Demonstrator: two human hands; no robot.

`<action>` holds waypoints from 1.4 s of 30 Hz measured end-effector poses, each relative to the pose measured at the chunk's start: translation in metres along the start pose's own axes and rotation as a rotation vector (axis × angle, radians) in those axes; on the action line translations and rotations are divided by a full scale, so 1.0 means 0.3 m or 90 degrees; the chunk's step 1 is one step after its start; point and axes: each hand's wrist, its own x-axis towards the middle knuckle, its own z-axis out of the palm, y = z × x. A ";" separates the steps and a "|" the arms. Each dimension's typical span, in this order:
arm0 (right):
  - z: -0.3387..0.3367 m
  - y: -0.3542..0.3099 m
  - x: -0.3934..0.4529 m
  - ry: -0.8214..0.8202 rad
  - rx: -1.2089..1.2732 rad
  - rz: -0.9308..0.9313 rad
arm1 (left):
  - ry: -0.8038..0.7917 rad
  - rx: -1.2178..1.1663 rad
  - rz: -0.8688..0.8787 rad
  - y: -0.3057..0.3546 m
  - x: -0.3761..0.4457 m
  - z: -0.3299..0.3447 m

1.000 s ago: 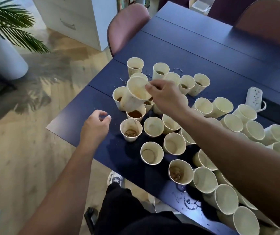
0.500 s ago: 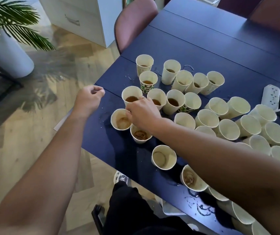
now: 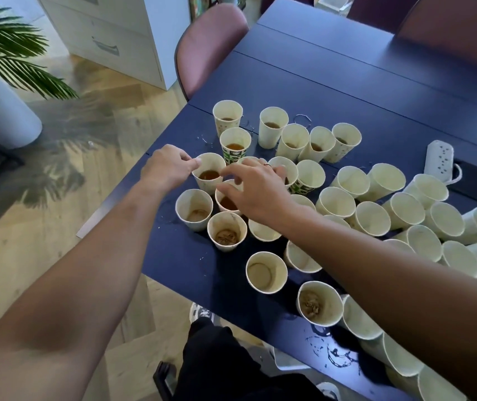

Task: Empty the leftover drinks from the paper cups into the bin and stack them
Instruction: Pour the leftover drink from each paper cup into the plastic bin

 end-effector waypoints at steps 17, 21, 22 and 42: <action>-0.188 0.125 -0.167 -0.008 0.194 0.080 | 0.094 0.120 0.115 0.334 -0.180 -0.172; -0.273 0.136 -0.231 0.011 0.260 0.089 | 0.081 0.101 0.196 0.495 -0.310 -0.167; -0.296 0.145 -0.256 0.026 0.276 0.092 | 0.075 0.090 0.213 0.534 -0.340 -0.158; -0.657 0.526 -0.862 0.518 0.329 0.221 | -0.333 -0.277 0.488 1.110 -0.780 0.268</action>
